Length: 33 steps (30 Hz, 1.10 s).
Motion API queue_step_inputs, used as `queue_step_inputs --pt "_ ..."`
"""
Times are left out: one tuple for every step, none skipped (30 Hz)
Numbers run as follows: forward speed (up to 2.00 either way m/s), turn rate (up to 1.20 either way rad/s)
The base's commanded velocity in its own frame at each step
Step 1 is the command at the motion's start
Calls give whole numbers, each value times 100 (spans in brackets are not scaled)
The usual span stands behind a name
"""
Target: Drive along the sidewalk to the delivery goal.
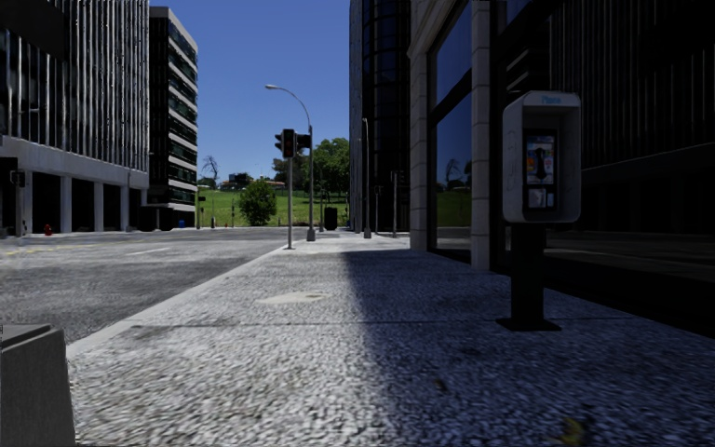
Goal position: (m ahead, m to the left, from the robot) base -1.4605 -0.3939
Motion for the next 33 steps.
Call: queue_step_inputs --pt "127 0" --pt "76 0" --pt "11 0" --pt "0 0" --pt "0 0" --pt "0 0" --pt "0 0" --pt "0 0" --pt "0 0" --pt "0 0" --pt "0 0" --pt "0 0" --pt "0 0" --pt "0 0" --pt "0 0" --pt "0 0" --pt "0 0" --pt "0 0" --pt "0 0" --pt "0 0" --pt "0 0" --pt "0 0" --pt "0 0" --pt "0 0" --pt "0 0" --pt "0 0" --pt "0 0" --pt "0 0" --pt "0 0" --pt "0 0" --pt "0 0" --pt "0 0" --pt "0 0"
